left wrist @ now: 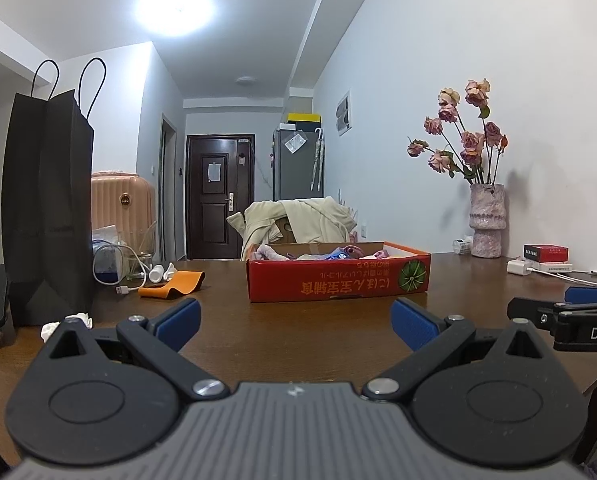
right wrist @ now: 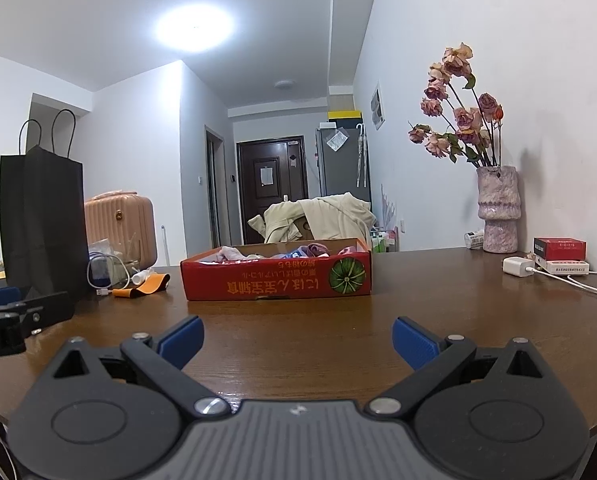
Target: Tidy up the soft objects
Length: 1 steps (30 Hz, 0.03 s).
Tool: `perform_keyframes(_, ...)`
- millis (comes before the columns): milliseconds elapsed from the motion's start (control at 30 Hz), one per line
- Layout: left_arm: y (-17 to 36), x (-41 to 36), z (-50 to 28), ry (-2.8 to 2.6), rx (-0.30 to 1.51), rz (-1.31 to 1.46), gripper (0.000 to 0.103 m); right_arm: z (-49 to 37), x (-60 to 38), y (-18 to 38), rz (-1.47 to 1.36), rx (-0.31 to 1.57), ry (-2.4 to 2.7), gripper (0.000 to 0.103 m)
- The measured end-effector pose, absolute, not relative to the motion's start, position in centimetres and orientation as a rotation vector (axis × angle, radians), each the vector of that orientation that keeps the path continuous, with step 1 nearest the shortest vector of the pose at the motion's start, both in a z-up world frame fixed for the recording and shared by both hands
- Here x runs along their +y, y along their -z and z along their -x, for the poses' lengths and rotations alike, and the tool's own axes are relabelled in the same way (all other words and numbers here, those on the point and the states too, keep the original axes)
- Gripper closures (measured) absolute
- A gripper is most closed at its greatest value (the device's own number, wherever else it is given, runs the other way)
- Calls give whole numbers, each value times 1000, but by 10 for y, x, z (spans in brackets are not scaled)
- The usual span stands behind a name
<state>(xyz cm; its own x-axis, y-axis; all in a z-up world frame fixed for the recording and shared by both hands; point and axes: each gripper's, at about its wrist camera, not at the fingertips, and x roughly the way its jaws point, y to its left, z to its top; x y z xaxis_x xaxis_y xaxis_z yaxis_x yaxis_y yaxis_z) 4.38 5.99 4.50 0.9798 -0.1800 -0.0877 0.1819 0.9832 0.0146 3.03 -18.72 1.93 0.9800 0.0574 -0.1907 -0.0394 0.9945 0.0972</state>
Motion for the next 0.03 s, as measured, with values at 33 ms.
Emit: perform_keyframes(33,-44,59,-43,179,85,-25,0,-31,-187,-19,-94,198,-51,2)
